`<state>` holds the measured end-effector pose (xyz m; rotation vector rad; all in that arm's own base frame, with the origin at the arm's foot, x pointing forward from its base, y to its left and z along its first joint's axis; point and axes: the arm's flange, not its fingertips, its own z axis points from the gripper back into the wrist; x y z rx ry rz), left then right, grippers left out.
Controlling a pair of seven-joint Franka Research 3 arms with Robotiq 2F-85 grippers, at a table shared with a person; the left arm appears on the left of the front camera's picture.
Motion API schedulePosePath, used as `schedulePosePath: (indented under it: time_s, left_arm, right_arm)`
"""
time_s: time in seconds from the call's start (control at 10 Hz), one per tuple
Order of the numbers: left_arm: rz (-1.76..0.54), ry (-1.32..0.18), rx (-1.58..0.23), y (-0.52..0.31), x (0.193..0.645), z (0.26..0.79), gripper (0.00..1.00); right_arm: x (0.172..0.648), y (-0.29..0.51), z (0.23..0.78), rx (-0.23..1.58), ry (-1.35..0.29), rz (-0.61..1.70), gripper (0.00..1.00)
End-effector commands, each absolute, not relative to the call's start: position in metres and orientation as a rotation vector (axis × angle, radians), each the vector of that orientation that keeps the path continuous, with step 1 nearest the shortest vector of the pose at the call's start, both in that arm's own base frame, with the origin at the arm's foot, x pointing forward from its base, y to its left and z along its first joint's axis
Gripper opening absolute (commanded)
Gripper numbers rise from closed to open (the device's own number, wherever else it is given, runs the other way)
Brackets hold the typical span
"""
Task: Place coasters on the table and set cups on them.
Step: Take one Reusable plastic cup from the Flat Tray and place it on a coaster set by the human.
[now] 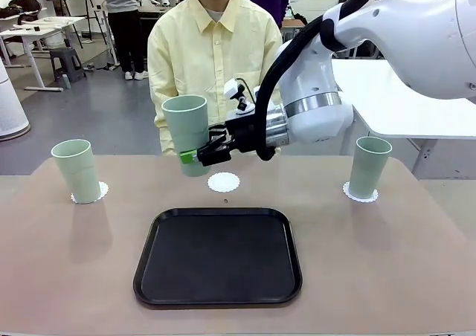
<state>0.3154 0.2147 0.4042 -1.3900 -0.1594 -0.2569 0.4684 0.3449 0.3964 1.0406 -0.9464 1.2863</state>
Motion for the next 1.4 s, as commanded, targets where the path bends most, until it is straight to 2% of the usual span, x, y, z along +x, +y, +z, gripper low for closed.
schedulePosePath:
  time_s: [0.0, 0.3, 0.5, 0.6, 0.9, 1.3]
  left_arm:
    - [-0.256, -0.167, -1.393, 0.216, 0.314, 0.407, 1.00]
    - [-0.256, -0.167, -1.393, 0.216, 0.314, 0.407, 1.00]
    - [-0.256, -0.167, -1.393, 0.216, 0.314, 0.407, 1.00]
    - [-0.256, -0.167, -1.393, 0.216, 0.314, 0.407, 1.00]
    - [-0.256, -0.167, -1.393, 0.216, 0.314, 0.407, 1.00]
    - [-0.256, -0.167, -1.393, 0.216, 0.314, 0.407, 1.00]
  right_arm:
    - [0.532, 0.323, 0.410, 1.016, -0.924, 1.284, 0.81]
    - [0.603, 0.306, 0.417, 1.047, -0.866, 1.346, 0.81]
    - [0.632, 0.300, 0.407, 1.152, -0.722, 1.435, 0.81]
    - [0.642, 0.297, 0.402, 1.189, -0.704, 1.457, 0.81]
    - [0.646, 0.288, 0.388, 1.266, -0.605, 1.552, 0.81]
    - [0.632, 0.290, 0.381, 1.254, -0.654, 1.526, 0.81]
